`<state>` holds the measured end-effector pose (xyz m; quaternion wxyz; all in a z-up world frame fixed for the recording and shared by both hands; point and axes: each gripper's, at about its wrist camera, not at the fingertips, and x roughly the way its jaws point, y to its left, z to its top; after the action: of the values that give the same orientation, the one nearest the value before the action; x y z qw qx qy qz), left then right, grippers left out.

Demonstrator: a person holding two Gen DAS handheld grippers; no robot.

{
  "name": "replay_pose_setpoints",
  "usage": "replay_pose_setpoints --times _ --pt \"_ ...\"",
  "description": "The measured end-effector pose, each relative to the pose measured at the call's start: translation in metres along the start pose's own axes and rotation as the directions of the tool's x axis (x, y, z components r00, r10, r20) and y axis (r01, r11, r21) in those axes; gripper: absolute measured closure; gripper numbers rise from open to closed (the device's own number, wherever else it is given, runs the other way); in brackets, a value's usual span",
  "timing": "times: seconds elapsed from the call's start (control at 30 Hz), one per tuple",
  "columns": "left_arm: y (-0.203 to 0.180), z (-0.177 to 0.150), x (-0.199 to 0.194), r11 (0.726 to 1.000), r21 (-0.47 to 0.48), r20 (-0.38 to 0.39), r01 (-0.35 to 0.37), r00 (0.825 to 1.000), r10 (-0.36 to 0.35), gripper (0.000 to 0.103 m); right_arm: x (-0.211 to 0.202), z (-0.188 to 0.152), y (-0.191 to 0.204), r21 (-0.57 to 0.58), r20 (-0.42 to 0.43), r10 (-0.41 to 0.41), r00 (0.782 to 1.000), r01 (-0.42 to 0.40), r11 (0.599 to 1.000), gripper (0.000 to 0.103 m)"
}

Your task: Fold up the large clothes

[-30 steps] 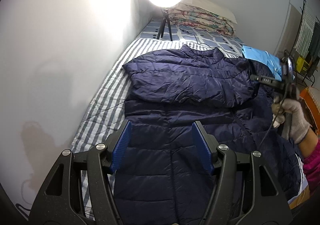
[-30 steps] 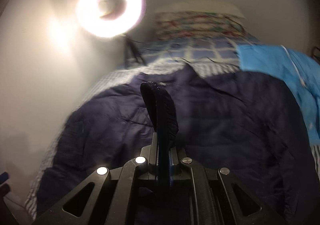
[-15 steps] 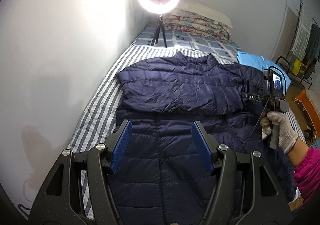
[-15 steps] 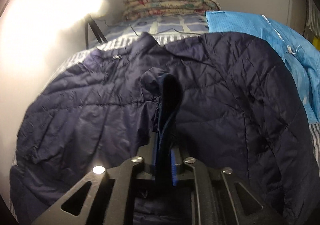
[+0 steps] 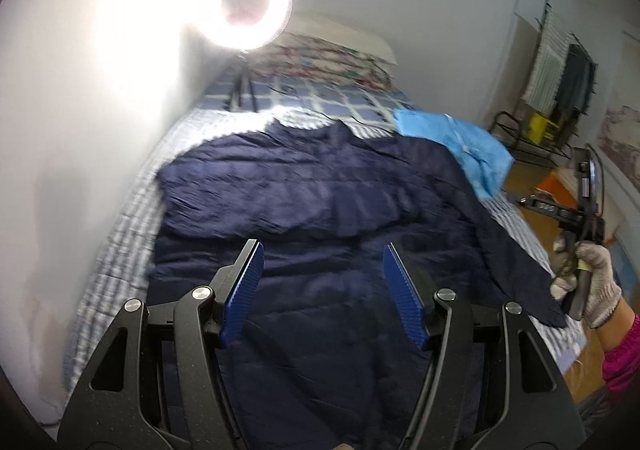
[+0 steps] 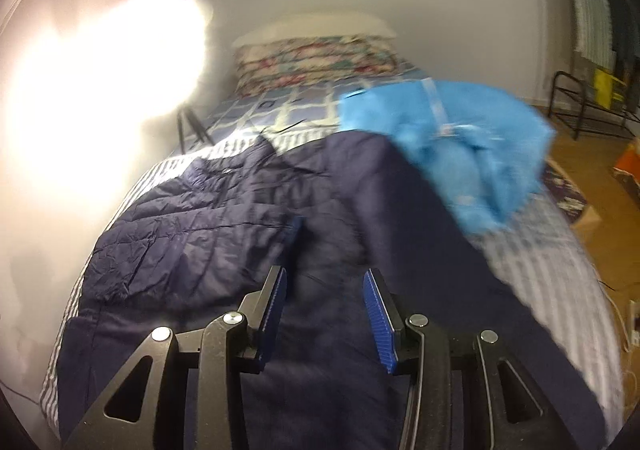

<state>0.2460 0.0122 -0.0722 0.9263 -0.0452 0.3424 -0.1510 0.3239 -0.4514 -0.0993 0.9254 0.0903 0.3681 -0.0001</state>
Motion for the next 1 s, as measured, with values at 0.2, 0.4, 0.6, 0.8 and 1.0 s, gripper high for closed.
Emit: replay_pose_setpoints --times 0.2,0.4,0.6,0.8,1.0 --pt "-0.048 -0.013 0.01 0.994 0.099 -0.044 0.043 0.998 -0.038 0.038 -0.076 -0.033 -0.071 0.064 0.015 -0.102 0.995 0.101 0.993 0.05" --pt "-0.079 -0.031 0.005 0.982 0.149 -0.092 0.116 0.99 -0.103 0.038 -0.113 -0.077 -0.149 0.124 -0.045 -0.216 0.975 0.22 0.967 0.042" --pt "-0.131 -0.046 -0.016 0.943 0.303 -0.046 0.135 0.991 -0.127 0.038 -0.107 -0.122 -0.227 0.264 -0.17 -0.268 0.948 0.306 0.915 0.042" --pt "-0.15 -0.05 -0.004 0.935 0.317 -0.077 0.155 0.987 -0.138 0.038 -0.1 -0.154 -0.273 0.41 -0.263 -0.228 0.937 0.323 0.853 0.042" --pt "-0.145 -0.047 0.009 0.943 0.301 -0.085 0.138 0.989 -0.118 0.038 -0.087 -0.163 -0.273 0.43 -0.311 -0.174 0.934 0.301 0.851 0.047"
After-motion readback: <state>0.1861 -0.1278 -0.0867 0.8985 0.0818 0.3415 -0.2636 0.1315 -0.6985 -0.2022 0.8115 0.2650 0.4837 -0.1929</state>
